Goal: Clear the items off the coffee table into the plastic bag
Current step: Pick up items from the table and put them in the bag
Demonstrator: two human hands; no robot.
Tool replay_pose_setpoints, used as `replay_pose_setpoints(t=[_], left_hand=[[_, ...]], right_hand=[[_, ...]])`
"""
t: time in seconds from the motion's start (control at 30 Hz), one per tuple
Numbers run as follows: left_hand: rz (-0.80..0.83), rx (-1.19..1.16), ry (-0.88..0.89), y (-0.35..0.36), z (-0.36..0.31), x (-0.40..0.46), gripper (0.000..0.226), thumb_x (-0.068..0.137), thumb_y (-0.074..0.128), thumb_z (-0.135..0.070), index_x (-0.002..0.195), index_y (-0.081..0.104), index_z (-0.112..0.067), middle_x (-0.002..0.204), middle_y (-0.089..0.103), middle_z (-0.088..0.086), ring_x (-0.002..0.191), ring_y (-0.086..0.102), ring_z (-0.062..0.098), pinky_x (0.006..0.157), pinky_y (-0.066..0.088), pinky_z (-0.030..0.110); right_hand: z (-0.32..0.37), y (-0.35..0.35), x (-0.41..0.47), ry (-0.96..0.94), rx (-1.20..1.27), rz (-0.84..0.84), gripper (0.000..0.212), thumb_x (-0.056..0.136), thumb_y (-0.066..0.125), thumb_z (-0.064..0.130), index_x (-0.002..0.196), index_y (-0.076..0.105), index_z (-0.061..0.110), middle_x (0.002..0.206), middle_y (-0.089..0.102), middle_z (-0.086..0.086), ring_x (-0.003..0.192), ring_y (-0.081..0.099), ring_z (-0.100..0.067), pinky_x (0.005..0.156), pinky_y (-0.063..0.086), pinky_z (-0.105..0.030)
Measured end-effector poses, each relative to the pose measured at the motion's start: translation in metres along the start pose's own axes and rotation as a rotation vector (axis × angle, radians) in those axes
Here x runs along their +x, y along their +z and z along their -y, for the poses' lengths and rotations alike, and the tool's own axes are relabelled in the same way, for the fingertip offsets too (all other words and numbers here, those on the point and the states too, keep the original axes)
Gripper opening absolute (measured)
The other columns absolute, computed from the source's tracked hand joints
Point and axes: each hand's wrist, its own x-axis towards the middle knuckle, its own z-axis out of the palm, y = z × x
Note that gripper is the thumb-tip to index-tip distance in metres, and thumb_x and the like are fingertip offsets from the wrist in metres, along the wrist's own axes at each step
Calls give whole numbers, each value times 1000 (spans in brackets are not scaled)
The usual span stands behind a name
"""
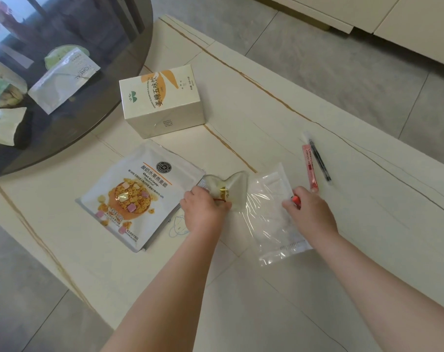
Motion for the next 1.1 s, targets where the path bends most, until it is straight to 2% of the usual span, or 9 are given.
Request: replay_pose_setpoints(t=[0.1, 0.23, 0.33, 0.4, 0.5, 0.7, 0.83, 1.0, 1.1], left_hand=[[-20, -117, -10, 3, 6, -2, 44, 76, 72, -28, 108, 46, -11, 114, 43, 7, 114, 41, 27, 85, 41, 35], [40, -287, -30, 2, 13, -5, 28, 77, 68, -24, 81, 41, -19, 84, 52, -1, 91, 59, 28, 72, 48, 39], [98, -413, -75, -4, 16, -14, 25, 77, 68, -18, 84, 45, -24, 79, 57, -7, 82, 63, 24, 74, 50, 40], [126, -424, -82, -10, 18, -21, 19, 78, 67, -17, 88, 51, -19, 75, 56, -7, 75, 59, 21, 67, 47, 35], [130, -417, -82, -24, 22, -39, 17, 84, 62, -23, 74, 49, -18, 66, 50, -5, 60, 46, 14, 54, 32, 28], [146, -660, -211, -68, 33, -89, 13, 87, 65, -21, 89, 58, -9, 82, 63, 7, 61, 57, 19, 74, 57, 43], [115, -848, -293, -113, 43, -130, 11, 86, 66, -11, 85, 58, -4, 83, 61, 10, 69, 58, 23, 69, 57, 37], [49, -966, -348, -166, 70, -176, 12, 87, 66, -11, 85, 58, -2, 92, 65, 18, 78, 63, 30, 79, 58, 43], [-30, -1016, -385, -194, 92, -203, 13, 88, 67, -12, 84, 58, -3, 94, 67, 18, 81, 66, 31, 75, 59, 38]], right_hand=[[6, -1, -4, -21, 2, 38, 9, 96, 45, 23, 92, 42, 15, 79, 54, -3, 72, 51, -25, 57, 37, -31], [12, -1, -9, 1, 67, 37, 8, 93, 48, 19, 96, 47, 12, 81, 54, 0, 72, 51, -24, 61, 40, -31], [16, -1, -17, 16, 124, 44, 12, 90, 53, 20, 92, 48, 9, 77, 51, 1, 70, 48, -22, 58, 36, -30], [21, -4, -26, 32, 169, 69, 16, 90, 56, 23, 101, 51, 11, 86, 56, -1, 78, 54, -24, 63, 40, -31], [29, -11, -43, 60, 252, 120, 18, 91, 56, 22, 107, 52, 14, 96, 62, -5, 88, 60, -26, 71, 48, -35], [55, -33, -88, 81, 316, 193, 18, 86, 62, 22, 102, 54, 19, 101, 64, -7, 92, 63, -27, 77, 52, -39], [90, -61, -127, 1, 355, 239, 24, 85, 63, 22, 108, 56, 21, 98, 63, 2, 84, 59, -14, 64, 46, -26], [131, -80, -174, -117, 391, 295, 19, 84, 65, 17, 100, 56, 22, 91, 60, 7, 85, 57, -15, 77, 50, -35], [153, -80, -201, -166, 404, 346, 19, 83, 66, 15, 100, 58, 18, 88, 60, 6, 83, 58, -16, 78, 51, -36]])
